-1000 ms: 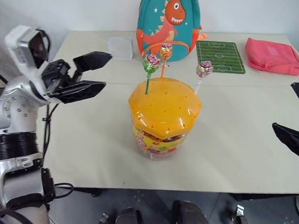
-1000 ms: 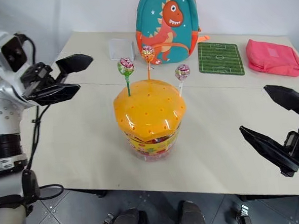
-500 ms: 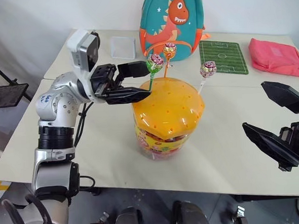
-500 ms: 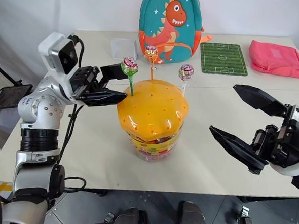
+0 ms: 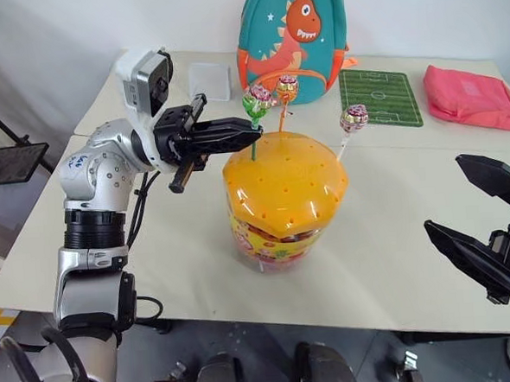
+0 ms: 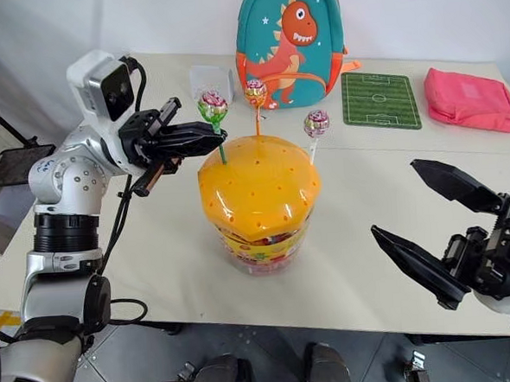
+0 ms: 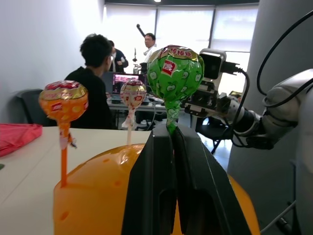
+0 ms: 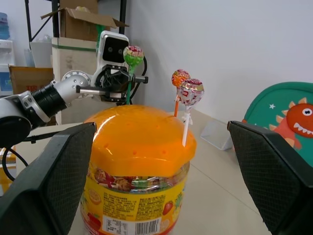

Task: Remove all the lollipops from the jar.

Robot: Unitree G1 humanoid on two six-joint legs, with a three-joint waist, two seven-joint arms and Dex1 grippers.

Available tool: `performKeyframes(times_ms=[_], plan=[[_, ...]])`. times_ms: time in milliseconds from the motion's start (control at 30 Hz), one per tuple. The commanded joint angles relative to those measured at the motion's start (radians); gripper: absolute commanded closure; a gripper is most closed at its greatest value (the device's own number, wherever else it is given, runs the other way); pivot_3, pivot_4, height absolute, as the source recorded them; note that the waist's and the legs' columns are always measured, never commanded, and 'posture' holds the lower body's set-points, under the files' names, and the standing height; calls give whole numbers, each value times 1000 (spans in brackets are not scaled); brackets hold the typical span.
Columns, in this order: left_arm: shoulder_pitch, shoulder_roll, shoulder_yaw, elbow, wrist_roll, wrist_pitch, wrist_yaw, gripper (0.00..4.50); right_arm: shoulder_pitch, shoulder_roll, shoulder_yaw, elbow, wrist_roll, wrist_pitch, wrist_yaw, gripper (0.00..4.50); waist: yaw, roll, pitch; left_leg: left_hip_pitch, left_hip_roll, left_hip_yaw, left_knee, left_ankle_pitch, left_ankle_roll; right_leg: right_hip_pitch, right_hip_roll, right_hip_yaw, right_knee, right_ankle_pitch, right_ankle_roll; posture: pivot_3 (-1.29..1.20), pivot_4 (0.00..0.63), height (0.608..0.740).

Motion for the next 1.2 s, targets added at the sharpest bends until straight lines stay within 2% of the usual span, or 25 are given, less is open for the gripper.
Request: performKeyframes(times_ms=[33, 100, 167, 300, 400, 500, 567, 633, 800, 933, 1033, 1100, 1200], plan=[[-116, -28, 148, 63, -146, 100, 124, 4474, 5, 16, -8, 20, 7, -18, 18, 0, 0, 0, 0, 0, 0, 0, 0, 0, 0, 0, 0, 0, 0, 0, 0, 0, 150, 740], [-174, -51, 243, 137, -202, 117, 247, 4474, -6, 22, 11, 33, -3, -21, 23, 0, -1, 0, 0, 0, 0, 0, 0, 0, 0, 0, 0, 0, 0, 0, 0, 0, 150, 740], [-190, -39, 288, 174, -192, 107, 322, 4474, -23, 20, 30, 44, -10, -19, 33, 0, -3, 0, 0, 0, 0, 0, 0, 0, 0, 0, 0, 0, 0, 0, 0, 0, 150, 740], [-65, 217, 103, 199, 143, 31, 356, 4474, -88, -4, 77, 80, -33, -11, 58, 0, -26, 3, -1, 4, 0, 1, -2, 0, 0, 0, 1, 2, 2, 0, 0, 0, 150, 740], [15, 322, 78, 213, 221, 63, 416, 4474, -107, -24, 93, 108, -59, -6, 105, 0, -27, 2, -1, 5, 0, 1, -4, 0, -1, -1, 2, 4, 2, 0, 0, 0, 150, 740], [167, 432, 37, 158, 336, 54, 463, 4474, -128, -61, 89, 154, -91, -7, 162, 0, -25, 1, 0, 2, 0, 0, -1, 0, -1, -2, 1, 4, 2, 0, 0, 0, 150, 740], [306, 515, -10, 96, 402, 47, 437, 4474, -148, -84, 81, 187, -92, 0, 182, 0, -21, 0, 1, 2, 0, 0, -1, -1, -1, -2, 1, 4, 2, 0, 0, 0, 150, 740], [414, 561, -4, 32, 403, 130, 450, 4474, -164, -106, 85, 214, -99, 10, 211, 0, -20, 0, 1, 2, 0, 1, -1, -3, -1, -2, 1, 4, 2, 0, 0, 0, 150, 740], [525, 593, 11, -71, 419, 174, 477, 4474, -177, -122, 97, 235, -113, 21, 248, 0, 7, -1, 1, 1, 1, 0, 1, -3, -1, -2, 2, 3, 2, 0, 0, 0, 150, 740], [647, 590, 36, -149, 407, 226, 494, 3557, -195, -128, 117, 233, -103, 47, 257, 0, -1, 0, 1, 2, 1, 2, 1, -4, -1, -2, 1, 4, 2, 0, 0, 0, 150, 740], [650, 581, 85, -157, 369, 235, 475, 2674, -189, -132, 98, 228, -87, 67, 265, 0, -1, 0, 1, 2, 4, 2, 1, -4, -2, -2, 4, 4, 2, 0, 0, 0, 150, 740], [645, 594, 99, -138, 362, 208, 442, 2125, -190, -134, 87, 228, -82, 74, 266, 0, -1, 0, 1, 2, 4, 3, 1, -4, -2, -2, 4, 5, 2, 0, 0, 0, 150, 740], [635, 615, 132, -79, 358, 74, 345, 1282, -195, -134, 70, 225, -65, 87, 255, 0, -1, 0, 1, 3, 4, 3, 1, -4, -2, -3, 4, 5, 2, 0, 0, 0, 150, 740]])
